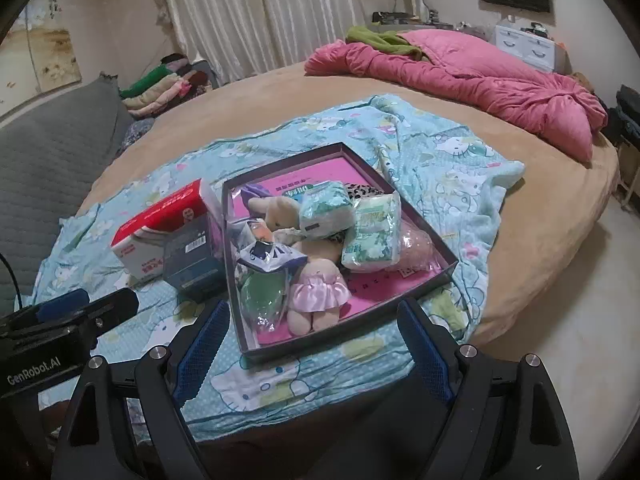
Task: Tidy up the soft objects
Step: 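Withdraw both open tools from the filled box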
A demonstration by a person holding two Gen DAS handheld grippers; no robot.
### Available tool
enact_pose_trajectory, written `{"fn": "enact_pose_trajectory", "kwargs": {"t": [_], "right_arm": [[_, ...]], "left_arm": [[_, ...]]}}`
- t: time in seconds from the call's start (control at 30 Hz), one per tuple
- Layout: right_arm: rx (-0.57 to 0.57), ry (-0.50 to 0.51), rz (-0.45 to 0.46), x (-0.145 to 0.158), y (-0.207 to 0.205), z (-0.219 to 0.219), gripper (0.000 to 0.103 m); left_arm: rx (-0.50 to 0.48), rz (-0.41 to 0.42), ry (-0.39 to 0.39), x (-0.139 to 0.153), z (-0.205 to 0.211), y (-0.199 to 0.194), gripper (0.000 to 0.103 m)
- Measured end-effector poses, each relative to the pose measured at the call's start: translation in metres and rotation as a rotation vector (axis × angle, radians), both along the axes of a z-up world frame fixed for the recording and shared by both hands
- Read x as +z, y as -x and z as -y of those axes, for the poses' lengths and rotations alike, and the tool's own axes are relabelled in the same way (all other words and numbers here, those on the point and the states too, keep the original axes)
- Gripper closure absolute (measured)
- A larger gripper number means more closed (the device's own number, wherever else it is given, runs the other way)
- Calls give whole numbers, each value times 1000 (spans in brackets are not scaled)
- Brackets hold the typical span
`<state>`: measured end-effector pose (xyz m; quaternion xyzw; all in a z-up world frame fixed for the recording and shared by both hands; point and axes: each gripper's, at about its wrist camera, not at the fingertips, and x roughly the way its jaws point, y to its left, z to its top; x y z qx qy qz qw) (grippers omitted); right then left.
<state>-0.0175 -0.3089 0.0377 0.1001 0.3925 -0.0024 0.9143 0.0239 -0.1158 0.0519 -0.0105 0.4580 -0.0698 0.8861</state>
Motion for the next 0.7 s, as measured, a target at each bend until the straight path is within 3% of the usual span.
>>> {"fn": "enact_pose_trajectory", "kwargs": {"t": [0.7], "right_arm": [[16,13,2,-1,1,-3,16]], "left_arm": [[10,-21,-18,-5,-2,5,17]]}}
